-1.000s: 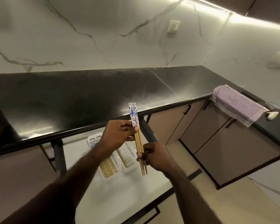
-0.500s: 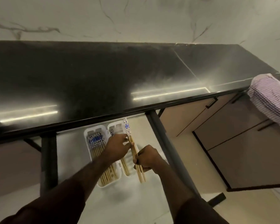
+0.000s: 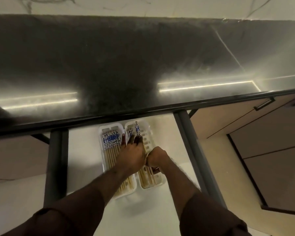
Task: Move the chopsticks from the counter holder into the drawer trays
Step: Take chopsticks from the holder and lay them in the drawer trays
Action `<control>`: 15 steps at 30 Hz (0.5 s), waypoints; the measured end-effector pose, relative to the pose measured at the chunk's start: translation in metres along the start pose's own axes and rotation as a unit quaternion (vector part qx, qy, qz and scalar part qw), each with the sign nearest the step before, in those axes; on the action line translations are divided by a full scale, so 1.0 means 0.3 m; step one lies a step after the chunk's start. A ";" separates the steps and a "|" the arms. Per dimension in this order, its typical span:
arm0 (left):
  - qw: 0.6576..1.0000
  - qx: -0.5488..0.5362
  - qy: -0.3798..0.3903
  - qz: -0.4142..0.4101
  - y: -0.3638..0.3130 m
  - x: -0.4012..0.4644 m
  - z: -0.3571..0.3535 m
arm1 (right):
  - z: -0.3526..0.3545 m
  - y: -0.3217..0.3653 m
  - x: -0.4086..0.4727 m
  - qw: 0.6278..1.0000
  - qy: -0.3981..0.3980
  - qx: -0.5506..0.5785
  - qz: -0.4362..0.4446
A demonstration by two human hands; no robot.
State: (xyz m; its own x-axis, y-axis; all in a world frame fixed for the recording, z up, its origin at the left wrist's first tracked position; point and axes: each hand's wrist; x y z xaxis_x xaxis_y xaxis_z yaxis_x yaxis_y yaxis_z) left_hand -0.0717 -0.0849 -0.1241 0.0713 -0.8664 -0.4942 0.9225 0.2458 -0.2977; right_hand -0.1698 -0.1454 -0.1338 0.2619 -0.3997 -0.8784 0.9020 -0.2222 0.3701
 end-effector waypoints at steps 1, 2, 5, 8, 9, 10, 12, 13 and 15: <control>1.000 0.020 0.005 0.004 0.000 0.007 -0.006 | -0.007 0.008 0.003 1.000 -0.007 -0.015 0.000; 0.999 0.043 0.013 0.007 -0.001 0.010 -0.010 | -0.015 0.013 -0.001 0.999 -0.014 -0.032 0.001; 0.994 0.097 0.040 0.010 -0.008 0.017 -0.013 | -0.040 0.005 0.007 0.994 -0.052 -0.094 -0.002; 0.989 0.131 0.066 0.003 -0.008 0.028 -0.022 | -0.068 -0.011 0.028 0.985 -0.088 -0.148 0.008; 0.988 0.140 0.071 0.001 -0.004 0.037 -0.031 | -0.073 -0.013 0.030 0.984 -0.093 -0.153 0.007; 0.986 0.148 0.073 -0.003 0.001 0.044 -0.040 | -0.079 -0.017 0.036 0.983 -0.098 -0.157 0.008; 0.983 0.165 0.076 -0.012 0.006 0.052 -0.053 | -0.086 -0.019 0.038 0.980 -0.105 -0.166 0.009; 0.981 0.174 0.080 -0.015 0.008 0.055 -0.059 | -0.088 -0.019 0.038 0.979 -0.107 -0.173 0.008; 0.977 0.197 0.083 -0.018 0.007 0.059 -0.064 | -0.090 -0.021 0.033 0.977 -0.109 -0.184 0.012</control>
State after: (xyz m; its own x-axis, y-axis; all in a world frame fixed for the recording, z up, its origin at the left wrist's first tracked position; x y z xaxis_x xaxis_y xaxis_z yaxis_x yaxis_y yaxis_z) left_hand -0.0758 -0.0915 -0.1492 0.0039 -0.7812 -0.6243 1.0000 0.0020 0.0038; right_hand -0.1637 -0.1239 -0.1530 0.2411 -0.5899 -0.7707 0.9694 0.1087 0.2201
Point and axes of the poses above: each hand's wrist, its own x-axis towards the middle knuckle, its own z-axis out of the back of the hand, y = z × x, and after that the axes turned 13 degrees about y, right-handed
